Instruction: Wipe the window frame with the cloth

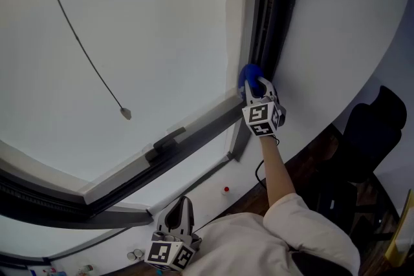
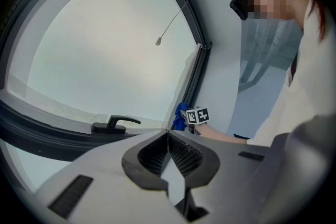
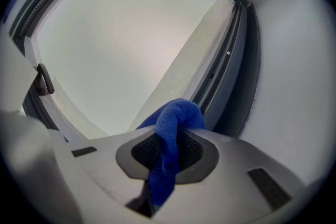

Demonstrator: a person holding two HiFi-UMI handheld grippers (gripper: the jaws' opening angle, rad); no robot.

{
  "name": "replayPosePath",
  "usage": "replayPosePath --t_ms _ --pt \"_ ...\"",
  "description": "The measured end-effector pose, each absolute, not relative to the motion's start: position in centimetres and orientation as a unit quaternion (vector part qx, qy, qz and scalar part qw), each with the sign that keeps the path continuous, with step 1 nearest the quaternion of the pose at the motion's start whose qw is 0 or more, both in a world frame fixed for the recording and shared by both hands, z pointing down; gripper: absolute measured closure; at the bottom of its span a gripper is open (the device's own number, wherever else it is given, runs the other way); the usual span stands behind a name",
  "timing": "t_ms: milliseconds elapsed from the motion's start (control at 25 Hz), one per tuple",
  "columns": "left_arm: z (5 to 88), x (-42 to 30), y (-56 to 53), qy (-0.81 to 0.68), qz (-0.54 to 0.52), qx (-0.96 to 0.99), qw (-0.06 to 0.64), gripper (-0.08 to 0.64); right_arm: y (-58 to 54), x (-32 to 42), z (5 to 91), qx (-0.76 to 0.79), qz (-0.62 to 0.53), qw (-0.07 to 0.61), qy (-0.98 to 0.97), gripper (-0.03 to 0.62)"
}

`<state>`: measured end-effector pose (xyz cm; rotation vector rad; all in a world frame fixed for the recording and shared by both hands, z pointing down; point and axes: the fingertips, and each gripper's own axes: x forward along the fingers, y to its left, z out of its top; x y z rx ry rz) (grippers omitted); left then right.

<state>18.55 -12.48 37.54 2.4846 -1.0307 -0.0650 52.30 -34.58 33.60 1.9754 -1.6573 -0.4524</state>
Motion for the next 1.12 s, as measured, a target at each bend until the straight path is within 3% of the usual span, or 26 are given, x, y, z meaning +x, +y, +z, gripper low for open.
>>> replayPosePath --t_ms 640,1120 --pt "37.6 18.7 -12.6 -0.379 -0.021 0.898 0.221 0.549 -34.3 52.2 41.6 0.697 -0.138 0.318 -0.628 0.537" --pt "37.7 19.0 -12.2 -0.384 -0.023 0.896 0.222 0.549 -34.2 52.4 47.1 0.679 -0.06 0.318 -0.659 0.537"
